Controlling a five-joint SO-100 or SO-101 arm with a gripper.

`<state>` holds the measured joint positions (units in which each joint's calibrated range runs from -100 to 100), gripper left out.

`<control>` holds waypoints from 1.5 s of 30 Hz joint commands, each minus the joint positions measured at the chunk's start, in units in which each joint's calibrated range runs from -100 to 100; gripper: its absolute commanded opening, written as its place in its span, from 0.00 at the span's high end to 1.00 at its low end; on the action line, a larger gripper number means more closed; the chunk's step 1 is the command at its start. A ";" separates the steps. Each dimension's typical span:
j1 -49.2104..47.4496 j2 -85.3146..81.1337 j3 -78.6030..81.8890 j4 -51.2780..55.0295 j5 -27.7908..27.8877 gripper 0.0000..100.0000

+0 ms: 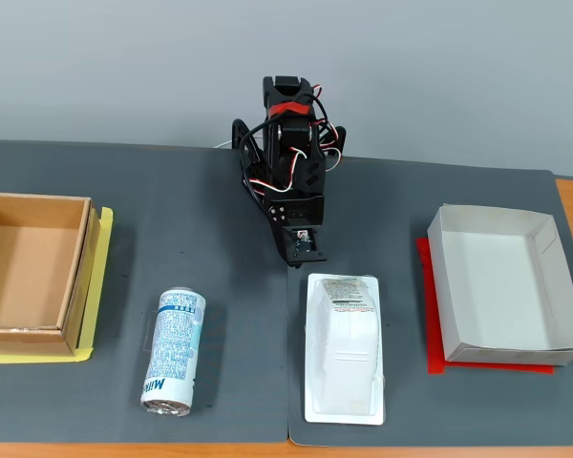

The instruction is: Pick the can and put it in the brown box

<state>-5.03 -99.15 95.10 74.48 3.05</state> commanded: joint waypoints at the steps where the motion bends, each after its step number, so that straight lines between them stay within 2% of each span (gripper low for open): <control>1: -0.25 -0.08 -3.16 0.02 0.28 0.99; 20: -0.25 0.00 -3.16 -0.24 -0.24 0.99; 27: 0.31 3.22 -5.96 -0.33 2.00 0.99; 45: 8.76 40.66 -36.10 -25.65 6.01 0.99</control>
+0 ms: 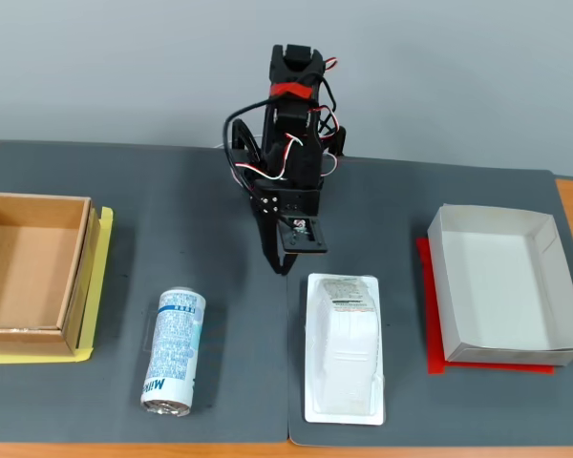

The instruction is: Pick the can and put it in the brown box

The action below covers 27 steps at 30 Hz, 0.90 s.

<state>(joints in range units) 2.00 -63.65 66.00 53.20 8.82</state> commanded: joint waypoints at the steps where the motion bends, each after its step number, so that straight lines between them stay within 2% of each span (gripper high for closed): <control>1: 2.47 7.36 -8.99 -5.67 0.25 0.99; 11: 10.51 30.49 -30.71 -6.28 0.30 0.98; 18: 12.22 44.38 -42.29 -6.11 1.61 0.98; 27: 12.22 49.80 -42.56 -6.02 3.74 0.73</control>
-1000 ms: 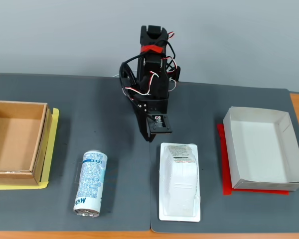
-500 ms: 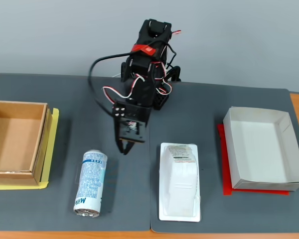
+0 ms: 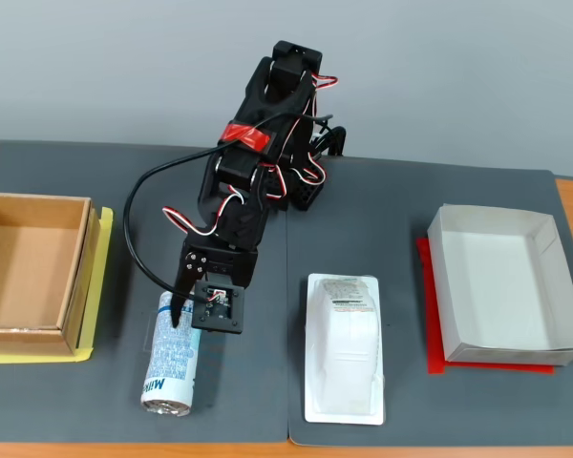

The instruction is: Pick the can and put it in the brown box

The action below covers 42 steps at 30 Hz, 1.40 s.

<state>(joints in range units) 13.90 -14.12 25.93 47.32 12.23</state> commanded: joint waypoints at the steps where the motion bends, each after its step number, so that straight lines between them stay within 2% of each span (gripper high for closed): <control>1: 0.24 0.27 -2.49 0.47 0.53 0.71; 5: -0.41 0.94 -2.49 5.33 1.99 0.63; 11: 0.97 4.50 -2.67 6.02 2.10 0.53; 21: 1.38 9.67 -3.58 4.89 1.84 0.53; 38: 1.54 16.36 -2.67 -3.87 1.73 0.53; 42: 1.54 17.89 -3.03 -4.39 0.22 0.53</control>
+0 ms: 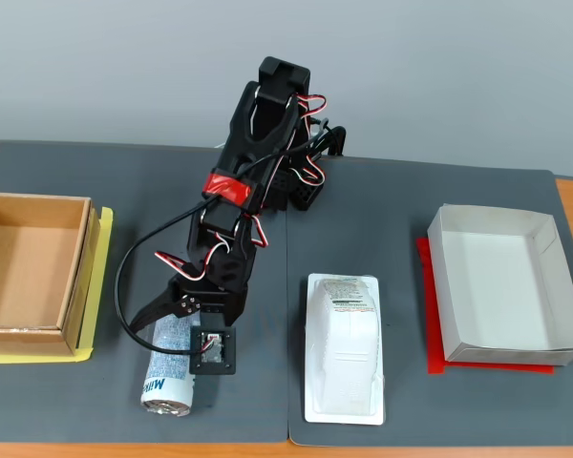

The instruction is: Pick the can and put it in the brown box

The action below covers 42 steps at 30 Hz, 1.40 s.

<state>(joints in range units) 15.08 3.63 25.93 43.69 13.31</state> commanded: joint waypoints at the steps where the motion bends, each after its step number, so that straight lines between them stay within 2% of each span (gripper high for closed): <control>1: 0.36 0.39 -3.03 -0.75 -0.96 0.53; 38: 1.90 6.57 -3.30 -3.96 -0.59 0.54; 42: 2.14 6.57 -3.40 -3.96 -0.91 0.63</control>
<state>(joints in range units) 17.00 10.48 25.84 40.48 12.48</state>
